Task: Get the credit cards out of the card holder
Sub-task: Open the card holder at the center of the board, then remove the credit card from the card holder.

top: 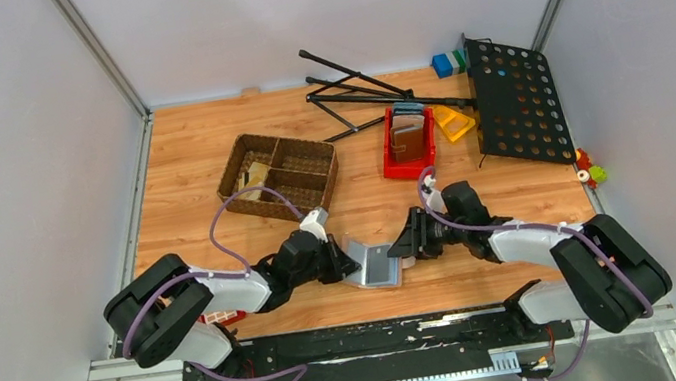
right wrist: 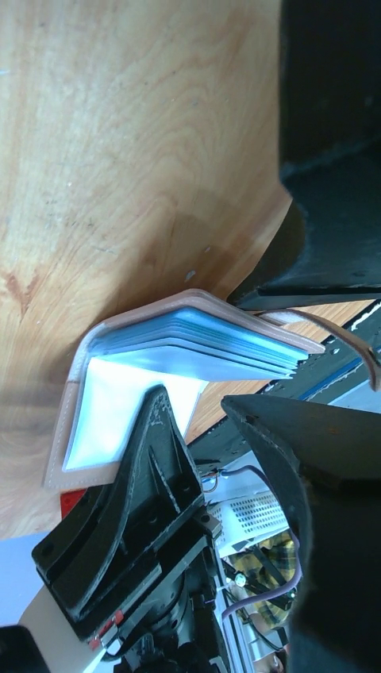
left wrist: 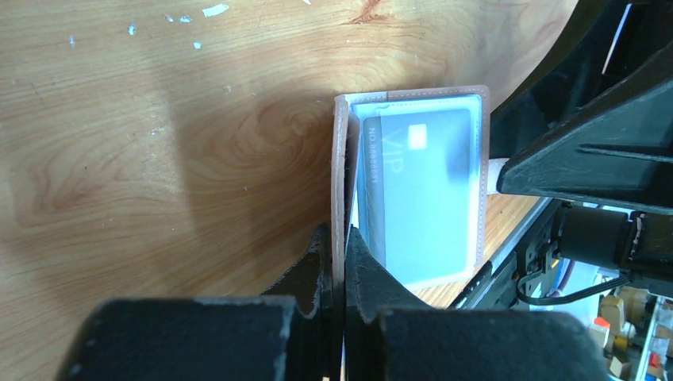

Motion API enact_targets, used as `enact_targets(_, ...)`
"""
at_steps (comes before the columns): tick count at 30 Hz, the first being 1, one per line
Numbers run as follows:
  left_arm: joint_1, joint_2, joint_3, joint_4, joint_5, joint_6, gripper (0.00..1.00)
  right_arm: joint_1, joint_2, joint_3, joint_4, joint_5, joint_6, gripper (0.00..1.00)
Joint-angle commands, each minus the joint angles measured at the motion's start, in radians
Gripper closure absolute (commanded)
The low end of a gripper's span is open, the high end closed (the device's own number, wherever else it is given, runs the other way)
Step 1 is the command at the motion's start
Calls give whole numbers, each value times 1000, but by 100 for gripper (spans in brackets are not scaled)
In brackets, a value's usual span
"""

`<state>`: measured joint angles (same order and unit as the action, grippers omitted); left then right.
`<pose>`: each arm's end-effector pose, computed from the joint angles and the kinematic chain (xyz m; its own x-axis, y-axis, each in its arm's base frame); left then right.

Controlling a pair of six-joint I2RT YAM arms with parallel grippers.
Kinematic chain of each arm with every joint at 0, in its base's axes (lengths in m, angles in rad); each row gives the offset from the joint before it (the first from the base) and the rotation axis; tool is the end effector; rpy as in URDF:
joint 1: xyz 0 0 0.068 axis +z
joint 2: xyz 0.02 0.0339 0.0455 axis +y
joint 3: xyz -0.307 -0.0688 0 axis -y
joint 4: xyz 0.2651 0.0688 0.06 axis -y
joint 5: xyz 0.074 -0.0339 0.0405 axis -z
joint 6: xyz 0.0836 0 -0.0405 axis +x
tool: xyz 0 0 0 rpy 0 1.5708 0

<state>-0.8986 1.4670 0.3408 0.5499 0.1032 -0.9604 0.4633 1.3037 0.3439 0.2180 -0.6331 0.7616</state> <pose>0.1727 -0.2308 0.1197 -0.8763 -0.2078 -0.4346 0.1989 0.6657 -0.7192 0.1966 0.1535 0.1314 -0.9553 0.1446 -0.2577 -0.1261 0.5892 0.7981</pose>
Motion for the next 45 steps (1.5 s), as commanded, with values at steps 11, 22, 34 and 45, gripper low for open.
enact_targets(11,-29,-3,-23,14,-70,-31,100,45,5,-36,148,-23,89,49)
enact_targets(22,-31,-22,-65,25,-134,-81,100,80,8,-64,216,-26,144,33)
enact_targets(34,-33,-7,-71,30,-131,-96,100,110,-50,-92,237,9,157,45)
enact_targets(45,-32,-17,-70,24,-127,-97,100,114,-32,-64,214,32,153,76)
